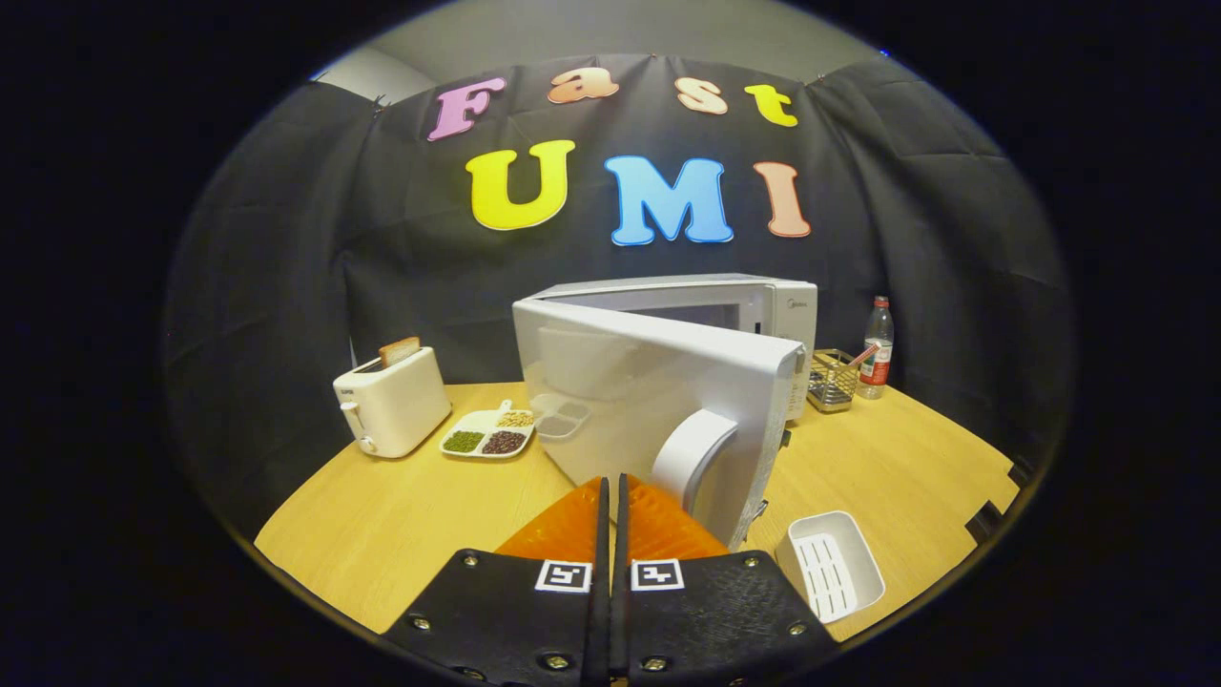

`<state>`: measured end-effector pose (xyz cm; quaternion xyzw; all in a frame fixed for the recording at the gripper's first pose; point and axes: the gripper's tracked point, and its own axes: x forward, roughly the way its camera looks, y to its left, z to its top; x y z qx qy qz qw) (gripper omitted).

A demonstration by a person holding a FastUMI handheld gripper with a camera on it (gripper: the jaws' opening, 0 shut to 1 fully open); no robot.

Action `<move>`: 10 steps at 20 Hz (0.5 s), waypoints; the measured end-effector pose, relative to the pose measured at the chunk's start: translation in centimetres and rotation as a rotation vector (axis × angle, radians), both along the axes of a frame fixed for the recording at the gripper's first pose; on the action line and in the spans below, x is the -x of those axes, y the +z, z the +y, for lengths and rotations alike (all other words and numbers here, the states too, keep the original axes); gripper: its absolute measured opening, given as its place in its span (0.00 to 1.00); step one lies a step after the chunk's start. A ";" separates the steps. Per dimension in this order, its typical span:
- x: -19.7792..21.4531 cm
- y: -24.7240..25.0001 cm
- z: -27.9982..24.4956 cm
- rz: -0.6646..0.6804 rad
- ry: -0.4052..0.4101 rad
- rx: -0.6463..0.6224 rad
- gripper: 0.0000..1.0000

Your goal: Open the microwave, put the food inside, and close the microwave door.

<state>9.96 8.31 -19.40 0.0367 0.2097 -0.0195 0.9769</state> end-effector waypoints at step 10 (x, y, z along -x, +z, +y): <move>-5.6 -0.9 -5.6 0.017 -0.118 0.026 0.01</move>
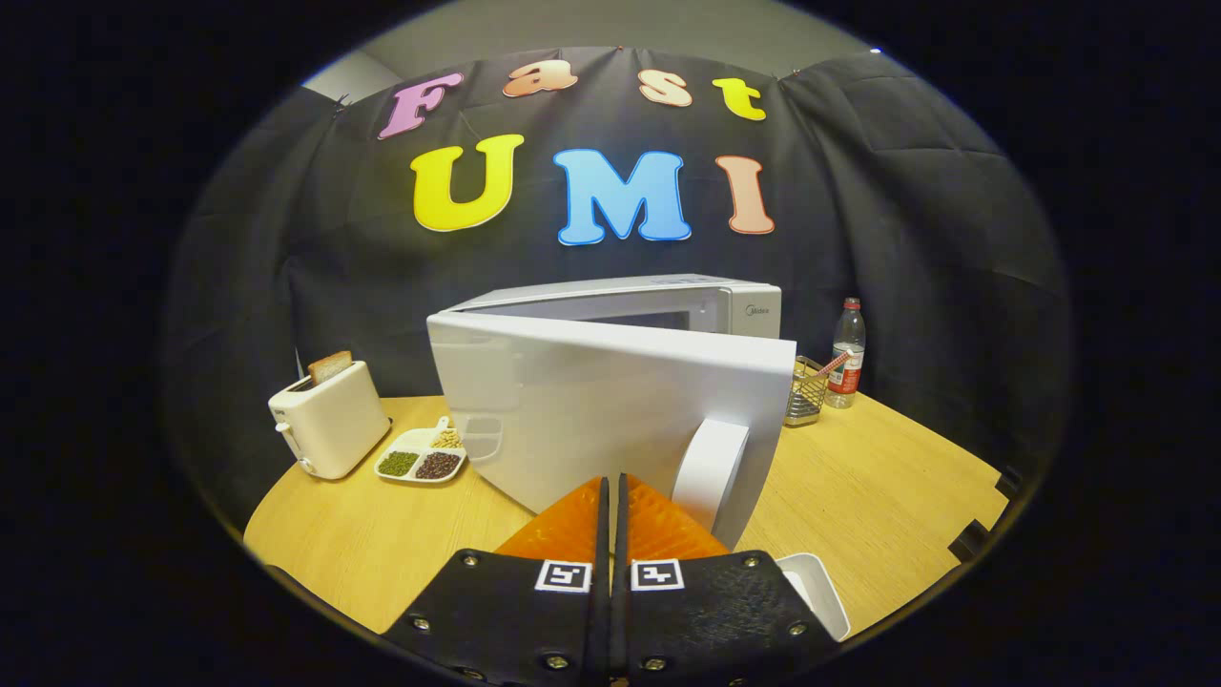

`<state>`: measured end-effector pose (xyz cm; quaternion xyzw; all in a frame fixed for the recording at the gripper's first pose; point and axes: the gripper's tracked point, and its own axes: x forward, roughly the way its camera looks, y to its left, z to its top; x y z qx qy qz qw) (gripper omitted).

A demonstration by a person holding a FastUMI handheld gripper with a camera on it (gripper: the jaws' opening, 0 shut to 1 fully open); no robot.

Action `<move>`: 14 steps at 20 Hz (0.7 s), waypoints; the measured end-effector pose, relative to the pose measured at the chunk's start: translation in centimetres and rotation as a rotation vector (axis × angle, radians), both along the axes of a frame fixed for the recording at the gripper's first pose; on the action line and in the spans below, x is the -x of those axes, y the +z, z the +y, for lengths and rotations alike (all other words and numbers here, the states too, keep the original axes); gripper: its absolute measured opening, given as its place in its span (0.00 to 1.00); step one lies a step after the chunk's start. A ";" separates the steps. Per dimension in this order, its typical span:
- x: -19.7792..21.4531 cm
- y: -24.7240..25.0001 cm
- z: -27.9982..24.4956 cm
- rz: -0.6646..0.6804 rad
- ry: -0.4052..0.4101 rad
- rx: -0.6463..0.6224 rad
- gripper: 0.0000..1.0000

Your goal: Open the microwave, put the food inside, and close the microwave door.

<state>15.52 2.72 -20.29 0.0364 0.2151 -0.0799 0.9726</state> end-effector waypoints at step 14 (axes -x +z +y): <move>-8.3 -0.4 -5.5 0.009 -0.105 0.016 0.01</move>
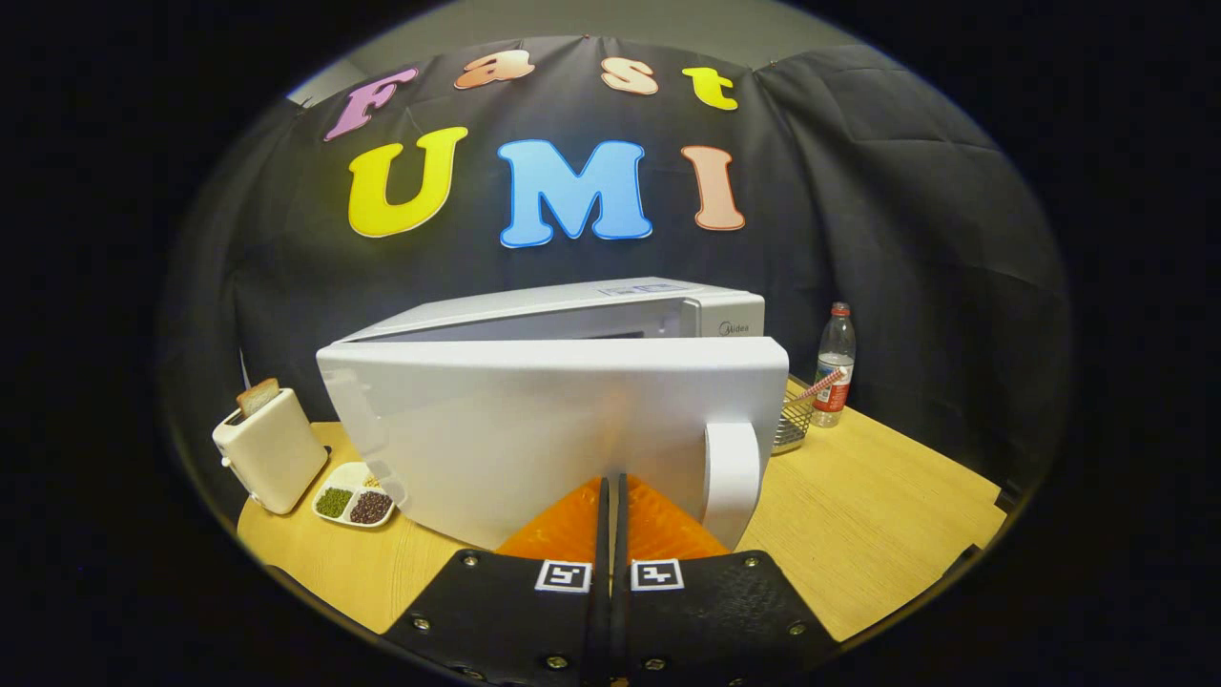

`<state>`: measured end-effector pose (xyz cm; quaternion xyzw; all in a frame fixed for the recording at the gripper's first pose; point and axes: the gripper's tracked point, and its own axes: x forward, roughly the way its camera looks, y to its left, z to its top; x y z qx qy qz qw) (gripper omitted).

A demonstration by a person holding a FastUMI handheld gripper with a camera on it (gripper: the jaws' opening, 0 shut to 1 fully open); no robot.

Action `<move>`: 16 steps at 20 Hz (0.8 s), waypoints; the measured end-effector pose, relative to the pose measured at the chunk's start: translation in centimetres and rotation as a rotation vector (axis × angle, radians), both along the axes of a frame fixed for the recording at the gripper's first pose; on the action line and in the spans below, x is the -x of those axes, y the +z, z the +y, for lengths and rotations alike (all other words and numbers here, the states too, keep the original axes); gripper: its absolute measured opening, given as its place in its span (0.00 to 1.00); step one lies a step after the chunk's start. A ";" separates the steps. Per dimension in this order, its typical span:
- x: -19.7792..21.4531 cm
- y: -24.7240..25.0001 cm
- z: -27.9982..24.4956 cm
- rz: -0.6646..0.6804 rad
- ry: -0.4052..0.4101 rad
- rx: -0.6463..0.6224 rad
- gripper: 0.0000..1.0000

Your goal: Open the microwave, put the food inside, and close the microwave door.

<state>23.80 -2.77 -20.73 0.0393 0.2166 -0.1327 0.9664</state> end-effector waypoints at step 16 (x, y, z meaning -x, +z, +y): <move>-7.8 -1.1 -3.5 -0.002 0.037 0.074 0.01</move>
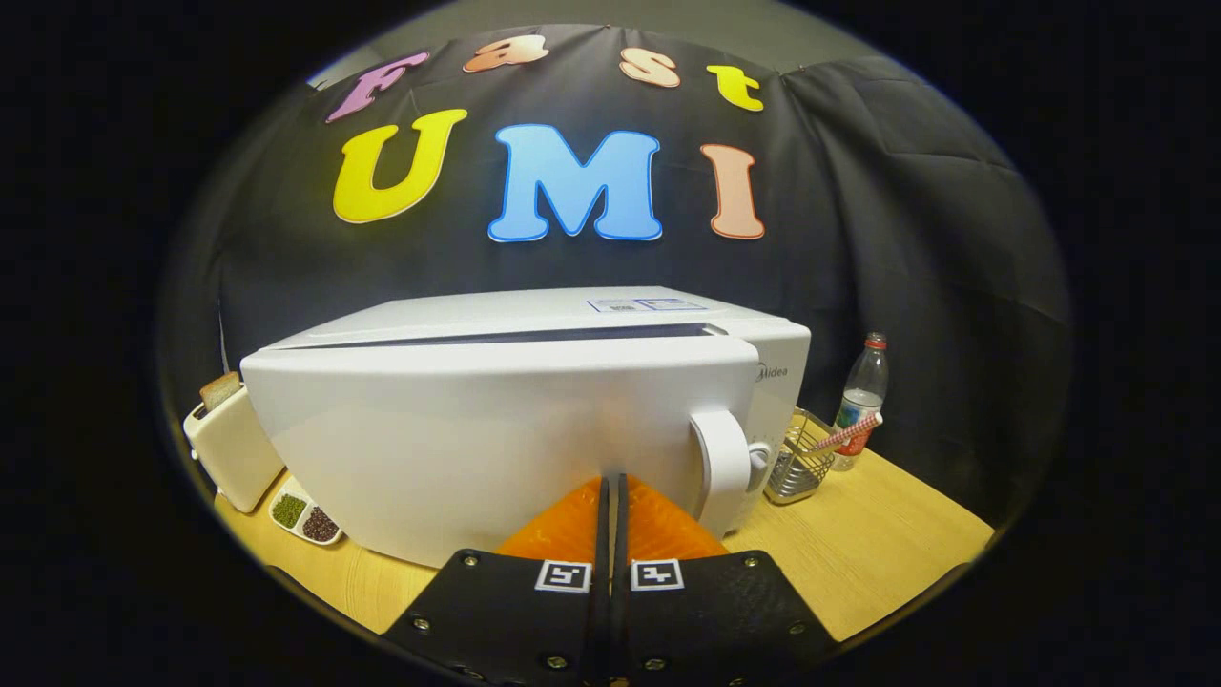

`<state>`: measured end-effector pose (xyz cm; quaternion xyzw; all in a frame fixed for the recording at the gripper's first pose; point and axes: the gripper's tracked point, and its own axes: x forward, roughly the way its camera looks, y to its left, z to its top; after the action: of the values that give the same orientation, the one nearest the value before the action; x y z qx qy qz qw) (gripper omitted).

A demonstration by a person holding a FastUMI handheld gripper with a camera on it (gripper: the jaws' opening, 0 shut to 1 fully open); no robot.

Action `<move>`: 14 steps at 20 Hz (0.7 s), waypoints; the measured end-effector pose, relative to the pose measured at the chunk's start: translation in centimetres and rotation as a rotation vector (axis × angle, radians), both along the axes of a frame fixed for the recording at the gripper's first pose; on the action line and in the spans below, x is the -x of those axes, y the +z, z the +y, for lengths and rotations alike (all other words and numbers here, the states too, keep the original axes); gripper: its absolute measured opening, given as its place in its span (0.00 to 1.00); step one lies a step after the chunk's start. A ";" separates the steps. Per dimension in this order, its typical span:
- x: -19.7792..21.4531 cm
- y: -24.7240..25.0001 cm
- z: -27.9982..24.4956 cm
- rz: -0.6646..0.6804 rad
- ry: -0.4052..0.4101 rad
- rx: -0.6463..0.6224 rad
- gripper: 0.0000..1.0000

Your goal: Open the microwave, put the food inside, and close the microwave door.

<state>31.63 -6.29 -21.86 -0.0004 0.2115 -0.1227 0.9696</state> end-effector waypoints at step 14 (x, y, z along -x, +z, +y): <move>-2.3 0.1 -1.5 -0.027 0.067 0.014 0.01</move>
<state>33.98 -7.80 -21.79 -0.0127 0.1974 -0.0917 0.9759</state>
